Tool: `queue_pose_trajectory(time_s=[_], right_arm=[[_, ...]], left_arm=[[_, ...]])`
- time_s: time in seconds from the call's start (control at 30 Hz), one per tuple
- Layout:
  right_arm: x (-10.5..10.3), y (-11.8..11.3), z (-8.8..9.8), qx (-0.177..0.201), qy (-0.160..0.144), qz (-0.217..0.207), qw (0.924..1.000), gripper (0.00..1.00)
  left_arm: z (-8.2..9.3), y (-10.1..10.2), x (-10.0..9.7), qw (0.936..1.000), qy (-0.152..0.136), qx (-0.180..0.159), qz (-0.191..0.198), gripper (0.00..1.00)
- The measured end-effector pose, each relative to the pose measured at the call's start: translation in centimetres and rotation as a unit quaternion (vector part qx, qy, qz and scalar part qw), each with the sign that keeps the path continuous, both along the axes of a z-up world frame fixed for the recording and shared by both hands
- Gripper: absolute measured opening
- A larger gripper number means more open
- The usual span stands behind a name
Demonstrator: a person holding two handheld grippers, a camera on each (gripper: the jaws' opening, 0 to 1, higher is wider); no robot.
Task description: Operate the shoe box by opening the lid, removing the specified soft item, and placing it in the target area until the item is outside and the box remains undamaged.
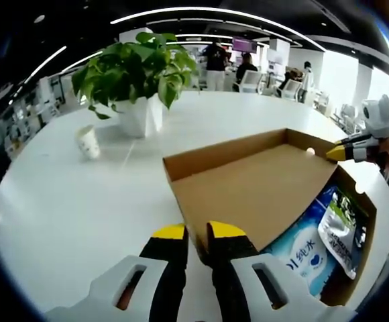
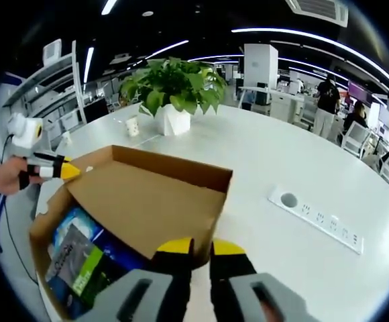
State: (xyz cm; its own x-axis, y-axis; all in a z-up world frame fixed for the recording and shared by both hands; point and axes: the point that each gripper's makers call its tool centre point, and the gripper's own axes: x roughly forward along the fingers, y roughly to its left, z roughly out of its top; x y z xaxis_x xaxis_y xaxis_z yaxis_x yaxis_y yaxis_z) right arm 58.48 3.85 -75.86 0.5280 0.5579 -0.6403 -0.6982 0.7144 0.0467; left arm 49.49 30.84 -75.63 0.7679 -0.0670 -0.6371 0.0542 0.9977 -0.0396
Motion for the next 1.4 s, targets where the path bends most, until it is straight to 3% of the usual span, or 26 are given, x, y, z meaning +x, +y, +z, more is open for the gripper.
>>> queue_pose_trajectory(time_s=[0.83, 1.4], right_arm=[[-1.4, -0.7, -0.3, -0.002, 0.006, 0.003, 1.0, 0.04], [-2.3, -2.1, 0.4, 0.005, 0.006, -0.016, 0.9998, 0.15]], left_arm=[[-0.5, -0.6, -1.4, 0.9998, 0.018, 0.006, -0.005, 0.09], [0.0, -0.6, -2.7, 0.9998, 0.016, 0.005, -0.004, 0.1]])
